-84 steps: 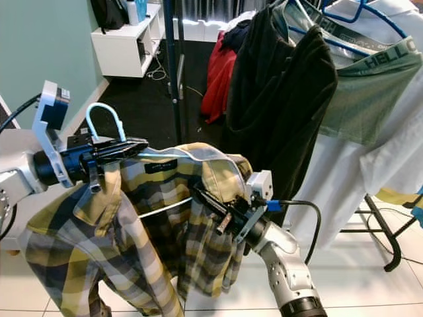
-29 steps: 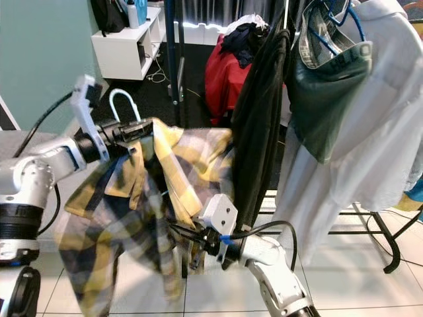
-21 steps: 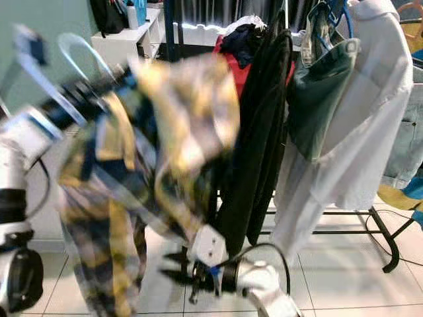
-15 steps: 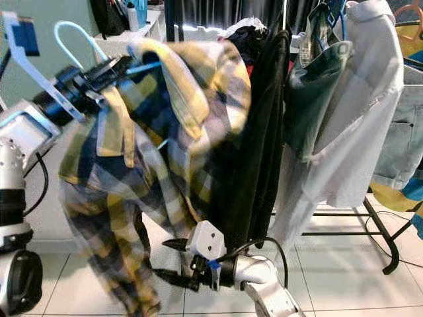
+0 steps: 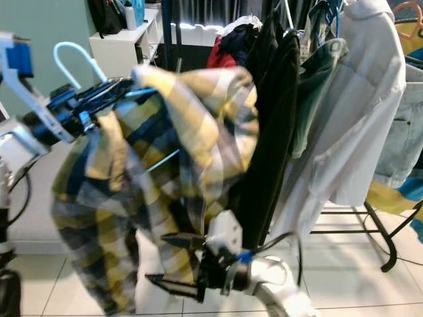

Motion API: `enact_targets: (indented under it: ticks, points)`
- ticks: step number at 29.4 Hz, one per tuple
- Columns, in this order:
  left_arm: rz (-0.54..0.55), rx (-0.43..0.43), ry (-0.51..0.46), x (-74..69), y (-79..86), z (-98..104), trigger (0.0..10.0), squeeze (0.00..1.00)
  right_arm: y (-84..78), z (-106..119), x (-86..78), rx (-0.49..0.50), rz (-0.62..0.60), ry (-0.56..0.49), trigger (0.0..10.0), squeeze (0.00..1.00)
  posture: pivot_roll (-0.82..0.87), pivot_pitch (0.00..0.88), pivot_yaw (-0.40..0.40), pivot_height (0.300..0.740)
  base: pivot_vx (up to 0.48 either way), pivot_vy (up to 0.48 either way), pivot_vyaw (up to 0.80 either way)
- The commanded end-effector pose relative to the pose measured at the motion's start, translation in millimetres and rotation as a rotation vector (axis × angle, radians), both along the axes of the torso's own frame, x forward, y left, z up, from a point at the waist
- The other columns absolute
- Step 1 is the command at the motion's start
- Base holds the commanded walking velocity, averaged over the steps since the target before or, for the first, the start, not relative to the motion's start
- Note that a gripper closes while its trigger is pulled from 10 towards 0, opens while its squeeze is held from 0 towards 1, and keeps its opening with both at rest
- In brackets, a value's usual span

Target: Hang hanger

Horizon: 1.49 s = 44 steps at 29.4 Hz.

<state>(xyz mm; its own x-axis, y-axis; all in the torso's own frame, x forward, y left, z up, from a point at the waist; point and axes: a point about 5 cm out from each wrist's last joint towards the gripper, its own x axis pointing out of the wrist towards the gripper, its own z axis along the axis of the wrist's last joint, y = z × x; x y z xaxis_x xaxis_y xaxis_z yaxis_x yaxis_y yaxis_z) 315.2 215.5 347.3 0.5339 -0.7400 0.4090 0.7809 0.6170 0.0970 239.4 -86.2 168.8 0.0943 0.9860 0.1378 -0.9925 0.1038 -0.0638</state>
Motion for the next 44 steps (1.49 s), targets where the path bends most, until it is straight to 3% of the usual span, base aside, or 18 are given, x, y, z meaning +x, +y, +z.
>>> enact_targets:
  ticks: [1,9,13,14,15,18,20,23,30,35,36,37,39,40,41,42,43,44]
  points:
    - [0.027,0.044,-0.033,-3.5,11.7,-2.6,10.0,0.00,-10.0,-13.8,-15.1,-0.059,0.060,0.070,10.0,0.00,0.02,0.177,-0.045,0.740,0.000,0.000,0.00]
    - [0.085,0.090,-0.032,-1.7,22.6,-12.3,10.0,0.00,-25.8,-17.9,-21.4,-0.090,0.017,0.068,10.0,0.00,0.02,0.181,-0.048,0.740,0.000,0.000,0.00]
    - [0.114,0.137,-0.037,-0.5,26.2,-17.5,10.0,0.00,-33.3,-0.5,-22.0,-0.041,-0.008,0.060,10.0,0.00,0.01,0.183,-0.044,0.740,0.000,0.000,0.00]
    - [0.116,0.143,-0.045,-0.3,26.1,-18.2,10.0,0.00,-36.5,22.3,-17.8,0.040,-0.013,0.038,10.0,0.00,0.01,0.182,-0.044,0.740,0.000,0.000,0.00]
    - [0.116,0.143,-0.045,-0.3,26.1,-18.2,10.0,0.00,-36.5,22.3,-17.8,0.040,-0.013,0.038,10.0,0.00,0.01,0.182,-0.044,0.740,0.000,0.000,0.00]
    - [0.096,0.151,-0.068,0.7,24.1,-19.2,10.0,0.00,-52.4,98.3,5.5,0.296,-0.105,-0.087,10.0,0.00,0.00,0.181,-0.045,0.740,0.000,0.000,0.00]
    - [0.096,0.151,-0.068,0.7,24.1,-19.2,10.0,0.00,-52.4,98.3,5.5,0.296,-0.105,-0.087,10.0,0.00,0.00,0.181,-0.045,0.740,0.000,0.000,0.00]
    - [0.070,0.215,-0.083,-0.6,21.8,-23.8,10.0,0.00,-62.8,126.5,17.6,0.319,-0.189,-0.184,10.0,0.00,0.00,0.178,-0.049,0.740,0.000,0.000,0.00]
    - [0.033,0.255,-0.092,-4.2,18.4,-26.6,10.0,0.00,-71.2,119.0,20.2,0.221,-0.174,-0.189,10.0,0.00,0.00,0.174,-0.053,0.740,0.000,0.000,0.00]
    - [-0.009,0.314,-0.120,-12.8,11.3,-28.7,10.0,0.00,-90.3,85.4,51.6,-0.004,-0.439,-0.196,10.0,0.07,-0.01,0.165,-0.058,0.740,0.000,0.000,0.00]
    - [-0.018,0.312,-0.127,-14.6,8.2,-28.2,10.0,0.00,-91.2,78.6,58.0,-0.023,-0.497,-0.206,10.0,0.19,-0.01,0.165,-0.058,0.740,0.000,0.000,0.00]
    - [-0.031,0.308,-0.135,-16.3,4.0,-27.7,10.0,0.00,-89.7,72.1,61.9,-0.017,-0.523,-0.202,10.0,0.52,-0.01,0.164,-0.058,0.740,0.000,0.000,0.00]
    - [-0.035,0.311,-0.138,-16.7,2.5,-27.6,10.0,0.00,-88.5,70.7,62.4,-0.010,-0.528,-0.200,10.0,0.58,-0.01,0.164,-0.058,0.740,0.000,0.000,0.00]
    - [-0.046,0.312,-0.141,-17.8,-0.4,-27.3,10.0,0.00,-84.5,68.3,61.9,-0.009,-0.522,-0.201,10.0,0.73,-0.01,0.164,-0.058,0.740,0.000,0.000,0.00]
    - [-0.046,0.312,-0.141,-17.8,-0.4,-27.3,10.0,0.00,-84.5,68.3,61.9,-0.009,-0.522,-0.201,10.0,0.73,-0.01,0.164,-0.058,0.740,0.000,0.000,0.00]
    - [-0.061,0.313,-0.144,-19.3,-3.8,-27.0,10.0,0.00,-80.3,67.8,61.8,0.007,-0.523,-0.214,10.0,0.58,-0.01,0.163,-0.058,0.740,0.000,0.000,0.00]
    - [-0.061,0.313,-0.144,-19.3,-3.8,-27.0,10.0,0.00,-80.3,67.8,61.8,0.007,-0.523,-0.214,10.0,0.58,-0.01,0.163,-0.058,0.740,0.000,0.000,0.00]
    - [-0.073,0.315,-0.147,-20.3,-6.5,-26.9,10.0,0.00,-77.2,68.3,61.9,0.028,-0.525,-0.222,10.0,0.42,-0.01,0.163,-0.058,0.740,0.000,0.000,0.00]
